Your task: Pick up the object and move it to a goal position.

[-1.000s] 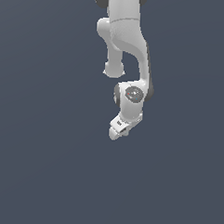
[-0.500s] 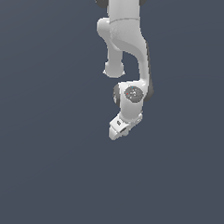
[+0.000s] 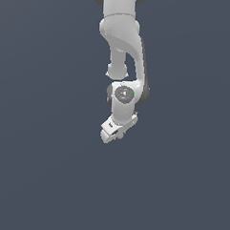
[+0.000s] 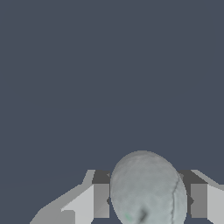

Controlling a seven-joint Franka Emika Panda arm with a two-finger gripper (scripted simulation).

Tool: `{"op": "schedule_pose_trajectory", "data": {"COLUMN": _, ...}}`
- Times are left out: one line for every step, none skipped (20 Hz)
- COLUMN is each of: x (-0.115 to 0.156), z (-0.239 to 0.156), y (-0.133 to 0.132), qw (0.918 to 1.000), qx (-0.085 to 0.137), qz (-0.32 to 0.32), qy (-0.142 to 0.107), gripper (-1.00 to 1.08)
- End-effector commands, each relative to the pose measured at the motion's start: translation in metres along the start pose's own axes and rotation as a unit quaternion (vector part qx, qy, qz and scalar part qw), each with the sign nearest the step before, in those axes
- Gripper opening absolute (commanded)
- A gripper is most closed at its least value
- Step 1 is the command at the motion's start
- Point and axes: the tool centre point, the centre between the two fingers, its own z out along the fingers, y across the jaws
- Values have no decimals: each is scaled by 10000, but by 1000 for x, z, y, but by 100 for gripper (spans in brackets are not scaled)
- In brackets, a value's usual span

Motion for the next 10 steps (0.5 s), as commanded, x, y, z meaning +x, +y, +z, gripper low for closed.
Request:
{"op": "schedule_pose_trajectory", "data": {"x": -10, "z": -5, "y": 16, "qw": 10000, "qx": -2, "qz": 3, "qy": 1, "gripper": -100}}
{"op": "schedule_pose_trajectory", "data": {"x": -13, "z": -7, "y": 21, "qw": 10000, "qx": -2, "qz": 3, "qy": 1, "gripper": -100}}
{"op": "schedule_pose_trajectory", "data": {"x": -16, "z": -8, "y": 25, "qw": 10000, "qx": -2, "qz": 3, "qy": 1, "gripper": -100}}
{"op": "schedule_pose_trajectory", "data": {"x": -18, "z": -10, "y": 29, "qw": 10000, "qx": -2, "qz": 3, "qy": 1, "gripper": -100}}
{"op": "schedule_pose_trajectory", "data": {"x": -20, "z": -11, "y": 32, "qw": 10000, "qx": -2, "qz": 3, "qy": 1, "gripper": -100}}
{"op": "schedule_pose_trajectory", "data": {"x": -22, "z": -11, "y": 35, "qw": 10000, "qx": -2, "qz": 3, "qy": 1, "gripper": -100}}
{"op": "schedule_pose_trajectory", "data": {"x": -23, "z": -12, "y": 37, "qw": 10000, "qx": -2, "qz": 3, "qy": 1, "gripper": -100}}
{"op": "schedule_pose_trajectory", "data": {"x": -23, "z": -12, "y": 38, "qw": 10000, "qx": -2, "qz": 3, "qy": 1, "gripper": -100}}
{"op": "schedule_pose_trajectory", "data": {"x": -23, "z": -12, "y": 39, "qw": 10000, "qx": -2, "qz": 3, "qy": 1, "gripper": -100}}
{"op": "schedule_pose_trajectory", "data": {"x": -23, "z": -12, "y": 39, "qw": 10000, "qx": -2, "qz": 3, "qy": 1, "gripper": -100}}
